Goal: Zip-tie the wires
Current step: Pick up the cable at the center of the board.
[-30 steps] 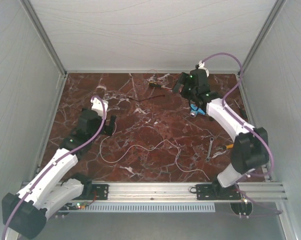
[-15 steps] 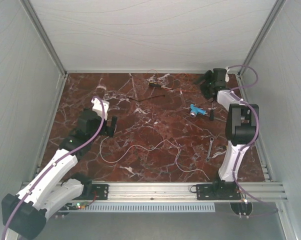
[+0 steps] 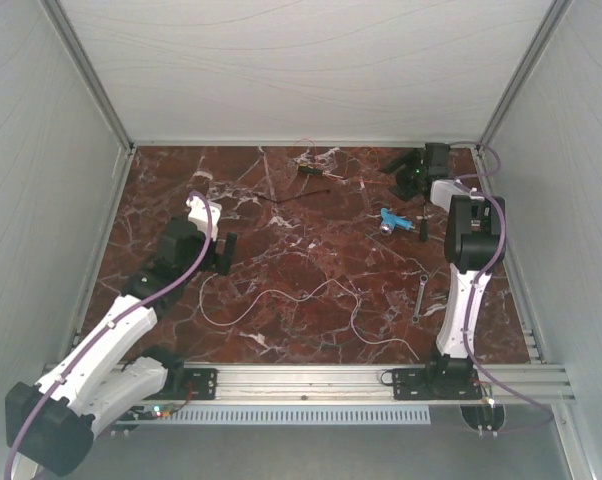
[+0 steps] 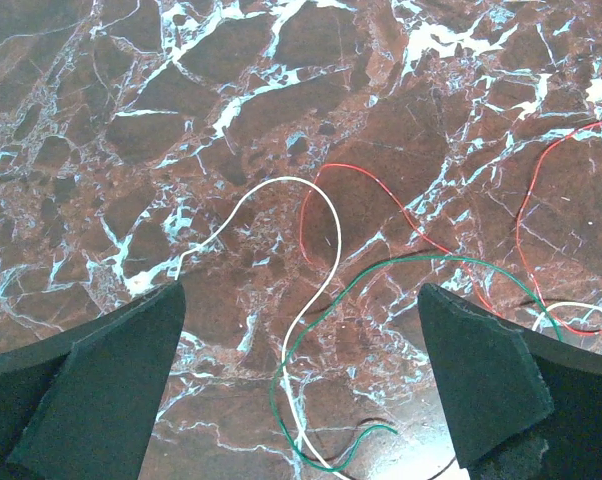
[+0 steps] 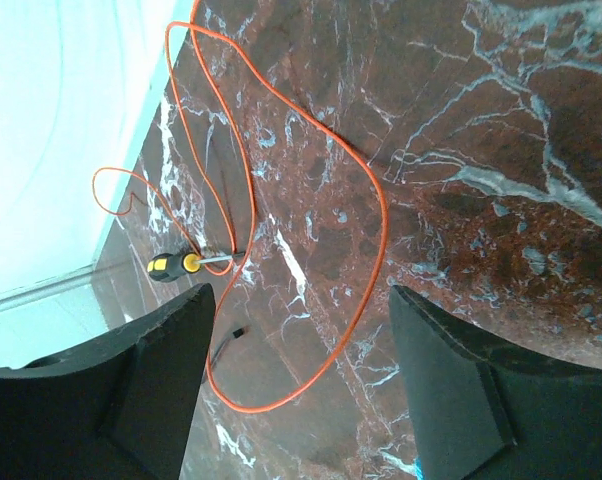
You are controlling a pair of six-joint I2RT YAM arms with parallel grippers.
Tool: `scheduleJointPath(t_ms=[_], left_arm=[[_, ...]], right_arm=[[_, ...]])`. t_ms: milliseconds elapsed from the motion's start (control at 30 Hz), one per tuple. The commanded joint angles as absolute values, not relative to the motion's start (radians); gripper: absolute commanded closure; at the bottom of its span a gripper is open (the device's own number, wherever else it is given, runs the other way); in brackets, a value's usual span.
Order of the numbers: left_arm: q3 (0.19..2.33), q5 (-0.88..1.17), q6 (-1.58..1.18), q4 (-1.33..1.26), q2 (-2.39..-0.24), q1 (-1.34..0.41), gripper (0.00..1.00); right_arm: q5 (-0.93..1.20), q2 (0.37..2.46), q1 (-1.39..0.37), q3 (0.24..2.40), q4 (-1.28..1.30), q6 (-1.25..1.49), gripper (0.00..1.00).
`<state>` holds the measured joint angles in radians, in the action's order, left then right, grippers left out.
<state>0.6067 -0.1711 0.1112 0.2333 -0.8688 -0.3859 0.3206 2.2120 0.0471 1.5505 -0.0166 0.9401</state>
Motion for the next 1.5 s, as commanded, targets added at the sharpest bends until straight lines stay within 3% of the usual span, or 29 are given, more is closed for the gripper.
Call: scheduleJointPath(t_ms=[0,100,200,300,333,967,1467], left_arm=[[0.621,-0.151,0.106,0.187,-0.875,-0.380,0.00],[0.622,-0.145,0.106,0.188,-0.877,-0.378,0.00],[0.621,-0.138,0.105,0.187,-0.877,-0.376,0.00],[0.622,-0.134,0.105,0.186,-0.877,-0.376,0.00],[0.621,-0.131,0.104,0.185,-0.878,-0.376,0.00],[0.615,-0.126,0.106,0.173,-0.863,-0.374,0.00],[0.611,-0.149,0.104,0.165,-0.824,-0.374,0.00]], right_arm=[[0.370,2.234,0.045,1.571,-0.083,0.990,0.34],[0.377,2.239,0.041,1.563,-0.101,0.997,0.40],[0.391,2.245,0.038,1.562,-0.121,1.000,0.64],[0.407,2.245,0.037,1.569,-0.125,1.004,0.95],[0.410,2.241,0.037,1.571,-0.126,1.004,1.00],[0.558,2.041,-0.102,1.808,-0.067,0.795,1.00],[0.668,1.831,-0.345,1.924,-0.098,0.327,1.00]])
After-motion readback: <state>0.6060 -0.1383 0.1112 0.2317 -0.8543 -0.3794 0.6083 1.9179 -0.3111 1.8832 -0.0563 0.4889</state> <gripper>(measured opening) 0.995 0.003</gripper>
